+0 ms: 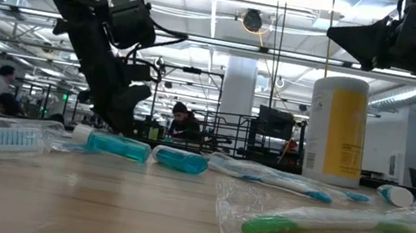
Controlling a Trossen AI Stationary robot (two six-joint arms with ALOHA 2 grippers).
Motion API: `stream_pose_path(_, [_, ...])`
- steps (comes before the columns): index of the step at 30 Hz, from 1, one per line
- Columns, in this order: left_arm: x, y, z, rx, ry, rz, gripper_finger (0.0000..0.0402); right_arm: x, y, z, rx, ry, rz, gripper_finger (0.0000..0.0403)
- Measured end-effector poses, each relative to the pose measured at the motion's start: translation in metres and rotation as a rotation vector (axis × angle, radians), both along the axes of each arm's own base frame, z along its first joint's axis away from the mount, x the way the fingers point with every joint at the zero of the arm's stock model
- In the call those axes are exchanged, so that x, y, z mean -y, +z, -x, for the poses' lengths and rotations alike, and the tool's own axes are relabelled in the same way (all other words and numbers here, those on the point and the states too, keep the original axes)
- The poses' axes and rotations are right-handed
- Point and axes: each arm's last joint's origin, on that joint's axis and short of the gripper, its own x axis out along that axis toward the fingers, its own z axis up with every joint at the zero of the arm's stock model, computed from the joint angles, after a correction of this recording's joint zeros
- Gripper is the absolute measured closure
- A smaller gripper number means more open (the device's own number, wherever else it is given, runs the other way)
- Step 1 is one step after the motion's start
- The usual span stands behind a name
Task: Pick & Place toothbrushing station
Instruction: Put the blue toothbrush into the black wire organizer
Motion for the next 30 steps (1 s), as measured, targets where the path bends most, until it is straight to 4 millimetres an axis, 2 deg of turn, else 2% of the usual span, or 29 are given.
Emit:
stream_pose_path(20, [-0.016, 0.001, 0.003, 0.065, 0.033, 0.069, 0.0272, 0.0, 0.0, 0.0, 0.0, 0.0, 0.0, 0.0383])
stream_pose_path(30, [-0.011, 0.001, 0.001, 0.062, 0.017, 0.074, 0.0272, 0.0, 0.0, 0.0, 0.0, 0.0, 0.0, 0.0383])
